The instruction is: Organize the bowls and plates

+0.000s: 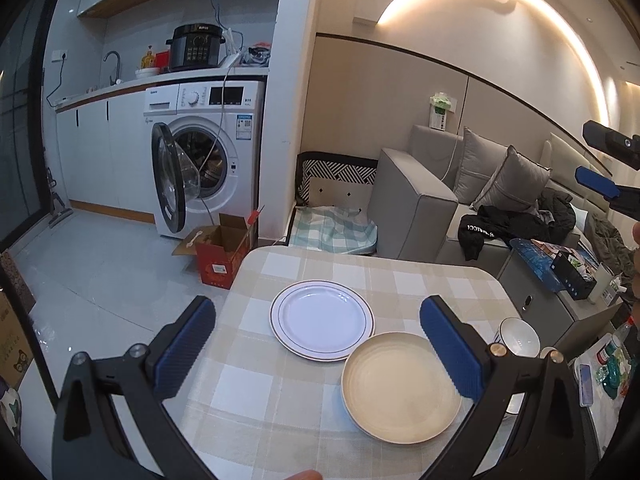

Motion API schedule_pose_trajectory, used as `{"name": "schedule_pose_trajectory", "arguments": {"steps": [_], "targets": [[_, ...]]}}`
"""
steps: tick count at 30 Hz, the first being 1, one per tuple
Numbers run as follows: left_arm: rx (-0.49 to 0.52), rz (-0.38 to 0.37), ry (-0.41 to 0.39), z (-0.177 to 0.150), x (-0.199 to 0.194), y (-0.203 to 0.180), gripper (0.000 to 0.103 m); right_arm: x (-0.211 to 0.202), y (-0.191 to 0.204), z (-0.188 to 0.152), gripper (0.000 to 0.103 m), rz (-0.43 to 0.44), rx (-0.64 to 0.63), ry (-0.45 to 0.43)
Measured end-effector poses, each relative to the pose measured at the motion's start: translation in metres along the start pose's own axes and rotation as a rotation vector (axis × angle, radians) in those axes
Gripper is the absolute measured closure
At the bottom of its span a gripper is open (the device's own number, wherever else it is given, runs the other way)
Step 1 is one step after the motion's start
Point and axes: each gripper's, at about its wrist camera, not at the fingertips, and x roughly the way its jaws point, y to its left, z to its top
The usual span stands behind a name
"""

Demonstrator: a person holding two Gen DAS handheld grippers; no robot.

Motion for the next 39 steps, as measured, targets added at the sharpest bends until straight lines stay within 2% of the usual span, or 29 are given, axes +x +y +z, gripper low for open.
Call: {"name": "schedule_pose_trajectory", "arguments": {"steps": [8,18,28,33,39], "targets": [[-0.045,0.026,0.122,-0.015,0.083,0.008,0.000,0.080,-0.057,-0.023,0.003,-0.036,0.064,0.139],[-0.140,0.032,0.238,-0.034,0.166,0.028,0.001,0.206,-0.098,-0.069,0.003,0.003,0.139,0.374],[-0.185,0.078,0.328,-0.057,0.216,0.042,0.002,0.305,-0.116,-0.131,0.003,0.025,0.167,0.569],[-0.207,0.093,0.362,-0.065,0.232,0.048,0.002,0.339,-0.118,-0.154,0.003,0.033,0.161,0.645],[-0.248,0.099,0.393,-0.073,0.246,0.058,0.002,0.366,-0.119,-0.171,0.003,0.027,0.150,0.691]]}}
